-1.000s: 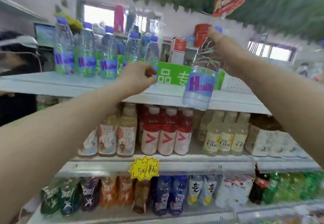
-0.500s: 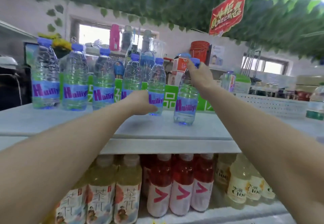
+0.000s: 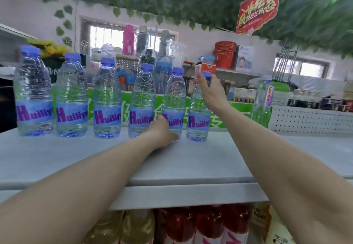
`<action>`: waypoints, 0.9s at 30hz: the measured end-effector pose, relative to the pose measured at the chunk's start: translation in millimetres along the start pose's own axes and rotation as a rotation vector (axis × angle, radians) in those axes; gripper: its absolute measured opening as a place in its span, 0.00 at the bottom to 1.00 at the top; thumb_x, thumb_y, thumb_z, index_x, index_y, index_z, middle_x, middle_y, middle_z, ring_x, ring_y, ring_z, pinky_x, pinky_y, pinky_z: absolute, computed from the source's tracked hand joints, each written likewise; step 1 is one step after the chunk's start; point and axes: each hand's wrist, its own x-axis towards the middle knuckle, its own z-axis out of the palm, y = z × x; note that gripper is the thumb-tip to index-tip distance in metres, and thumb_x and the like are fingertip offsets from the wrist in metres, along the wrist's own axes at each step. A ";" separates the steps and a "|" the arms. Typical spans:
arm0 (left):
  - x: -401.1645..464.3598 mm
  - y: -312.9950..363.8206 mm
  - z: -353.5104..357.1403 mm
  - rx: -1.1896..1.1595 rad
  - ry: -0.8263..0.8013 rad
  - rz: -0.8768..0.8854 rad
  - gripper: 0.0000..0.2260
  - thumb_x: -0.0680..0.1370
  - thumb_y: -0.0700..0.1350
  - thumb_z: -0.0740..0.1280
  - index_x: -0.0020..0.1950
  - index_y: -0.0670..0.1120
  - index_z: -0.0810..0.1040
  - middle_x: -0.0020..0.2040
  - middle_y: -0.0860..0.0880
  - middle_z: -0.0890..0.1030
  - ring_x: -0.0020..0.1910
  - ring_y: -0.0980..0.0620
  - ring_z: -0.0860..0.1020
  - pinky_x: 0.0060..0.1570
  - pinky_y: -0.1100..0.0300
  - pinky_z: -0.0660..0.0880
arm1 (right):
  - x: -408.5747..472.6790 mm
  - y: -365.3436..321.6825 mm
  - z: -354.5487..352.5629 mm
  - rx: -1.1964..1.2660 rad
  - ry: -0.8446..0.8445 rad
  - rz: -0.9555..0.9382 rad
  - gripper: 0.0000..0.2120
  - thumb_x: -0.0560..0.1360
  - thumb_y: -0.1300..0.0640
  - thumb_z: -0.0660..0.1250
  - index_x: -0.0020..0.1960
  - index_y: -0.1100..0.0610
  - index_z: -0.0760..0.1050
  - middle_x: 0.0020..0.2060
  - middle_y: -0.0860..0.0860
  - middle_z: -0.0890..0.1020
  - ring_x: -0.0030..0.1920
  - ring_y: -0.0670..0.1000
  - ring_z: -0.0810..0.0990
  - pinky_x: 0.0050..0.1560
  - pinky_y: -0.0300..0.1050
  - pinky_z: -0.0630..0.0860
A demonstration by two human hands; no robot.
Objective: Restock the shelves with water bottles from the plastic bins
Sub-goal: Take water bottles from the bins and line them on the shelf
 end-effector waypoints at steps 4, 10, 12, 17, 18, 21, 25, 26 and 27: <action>2.8 -4.3 6.7 -0.043 0.052 0.004 0.32 0.76 0.53 0.71 0.69 0.37 0.61 0.61 0.40 0.75 0.59 0.39 0.75 0.53 0.52 0.72 | -5.6 5.1 -6.8 -0.090 0.011 -0.054 0.38 0.67 0.32 0.71 0.66 0.53 0.65 0.62 0.50 0.74 0.59 0.50 0.74 0.58 0.48 0.70; -0.1 -3.7 8.1 -0.034 0.102 0.011 0.29 0.75 0.52 0.72 0.67 0.38 0.63 0.59 0.40 0.76 0.59 0.39 0.75 0.53 0.51 0.71 | -4.1 2.3 -11.7 -0.180 -0.028 -0.079 0.36 0.75 0.41 0.68 0.75 0.54 0.57 0.66 0.54 0.75 0.65 0.56 0.74 0.66 0.56 0.71; 0.6 -4.3 8.7 -0.032 0.108 0.008 0.30 0.75 0.53 0.72 0.67 0.39 0.63 0.60 0.40 0.76 0.59 0.39 0.75 0.54 0.50 0.72 | -5.4 0.9 -11.8 -0.220 -0.040 -0.107 0.35 0.77 0.44 0.67 0.77 0.54 0.55 0.67 0.56 0.74 0.65 0.57 0.74 0.66 0.58 0.70; 1.7 -5.1 9.4 -0.032 0.105 0.015 0.30 0.74 0.53 0.72 0.67 0.39 0.63 0.60 0.40 0.76 0.60 0.38 0.75 0.55 0.50 0.72 | -7.0 1.3 -11.4 -0.282 -0.048 -0.163 0.30 0.79 0.47 0.64 0.76 0.49 0.55 0.60 0.55 0.76 0.55 0.56 0.76 0.59 0.55 0.73; 1.9 -5.1 9.4 -0.030 0.105 0.016 0.30 0.74 0.53 0.72 0.67 0.39 0.63 0.60 0.40 0.76 0.60 0.39 0.75 0.54 0.50 0.72 | -7.2 1.9 -11.1 -0.282 -0.048 -0.160 0.30 0.79 0.47 0.64 0.76 0.49 0.55 0.59 0.55 0.76 0.53 0.55 0.75 0.57 0.54 0.73; 1.7 -4.6 8.8 -0.024 0.101 0.015 0.30 0.74 0.53 0.72 0.67 0.39 0.63 0.59 0.40 0.76 0.59 0.38 0.75 0.54 0.50 0.72 | -9.2 2.6 -8.7 -0.284 -0.048 -0.160 0.30 0.80 0.46 0.64 0.77 0.48 0.54 0.63 0.56 0.75 0.53 0.54 0.75 0.53 0.51 0.71; -0.1 -4.4 7.4 0.008 0.095 0.015 0.29 0.74 0.54 0.72 0.65 0.39 0.64 0.58 0.40 0.76 0.58 0.39 0.75 0.50 0.52 0.70 | -14.7 -1.2 -7.4 -0.325 -0.041 -0.170 0.33 0.81 0.47 0.61 0.79 0.49 0.48 0.69 0.57 0.71 0.61 0.60 0.75 0.60 0.55 0.71; -1.3 -4.2 6.0 0.024 0.092 0.019 0.29 0.75 0.55 0.71 0.64 0.38 0.65 0.58 0.40 0.76 0.58 0.39 0.75 0.49 0.53 0.70 | -16.5 -2.7 -8.5 -0.348 -0.050 -0.170 0.33 0.81 0.47 0.61 0.79 0.49 0.46 0.69 0.58 0.71 0.62 0.60 0.75 0.60 0.55 0.70; -3.2 -3.6 4.1 0.044 0.086 0.024 0.28 0.75 0.55 0.71 0.64 0.38 0.65 0.58 0.40 0.76 0.57 0.39 0.75 0.48 0.54 0.69 | -18.9 -4.1 -10.7 -0.382 -0.068 -0.169 0.34 0.81 0.46 0.60 0.80 0.49 0.45 0.69 0.59 0.71 0.62 0.61 0.75 0.61 0.55 0.70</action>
